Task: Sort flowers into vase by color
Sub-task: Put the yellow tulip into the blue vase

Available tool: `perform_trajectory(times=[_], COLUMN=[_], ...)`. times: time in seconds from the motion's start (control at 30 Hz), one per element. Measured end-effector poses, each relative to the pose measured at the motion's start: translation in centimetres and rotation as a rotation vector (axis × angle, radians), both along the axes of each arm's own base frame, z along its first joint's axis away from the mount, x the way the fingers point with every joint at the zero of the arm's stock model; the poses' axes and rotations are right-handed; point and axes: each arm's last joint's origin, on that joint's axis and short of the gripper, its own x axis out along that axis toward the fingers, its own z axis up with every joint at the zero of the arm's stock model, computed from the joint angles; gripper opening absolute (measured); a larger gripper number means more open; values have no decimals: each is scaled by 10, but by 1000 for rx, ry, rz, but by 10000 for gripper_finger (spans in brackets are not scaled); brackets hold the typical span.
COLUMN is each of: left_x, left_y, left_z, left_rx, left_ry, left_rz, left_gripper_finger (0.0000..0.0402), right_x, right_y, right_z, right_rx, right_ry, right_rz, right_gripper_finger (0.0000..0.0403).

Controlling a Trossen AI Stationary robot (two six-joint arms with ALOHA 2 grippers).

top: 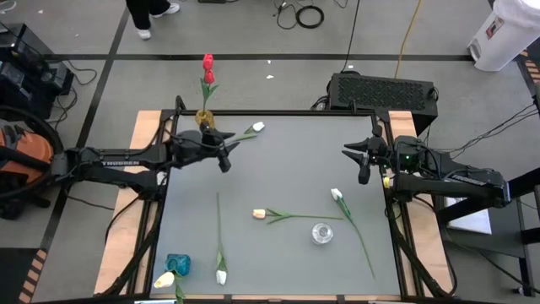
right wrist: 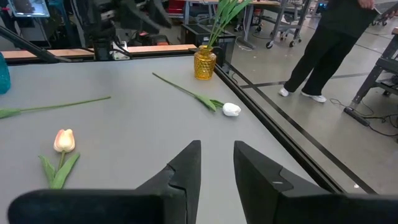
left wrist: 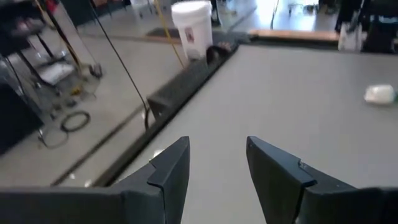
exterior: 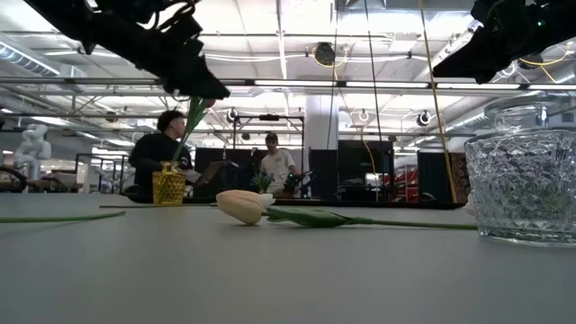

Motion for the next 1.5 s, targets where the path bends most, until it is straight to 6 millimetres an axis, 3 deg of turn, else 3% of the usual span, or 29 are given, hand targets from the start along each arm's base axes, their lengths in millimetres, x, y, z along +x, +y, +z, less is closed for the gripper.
perform_trajectory(times=[0.4, 0.83, 1.1, 1.5], left_x=[-1, -2, -3, 0], left_y=[4, 3, 3, -6], left_z=[1, -4, -4, -5], left_rx=[112, 87, -13, -65], left_ry=[55, 106, 46, 19], left_rz=[-26, -27, 11, -13], left_gripper_finger=[167, 167, 167, 167], right_x=[0, 1, 2, 7], right_y=[0, 0, 0, -1], right_z=[0, 3, 8, 6], right_rx=[0, 25, 34, 182], right_ry=[0, -40, -99, -138], right_rz=[0, -9, -14, -18], right_gripper_finger=[86, 86, 86, 86])
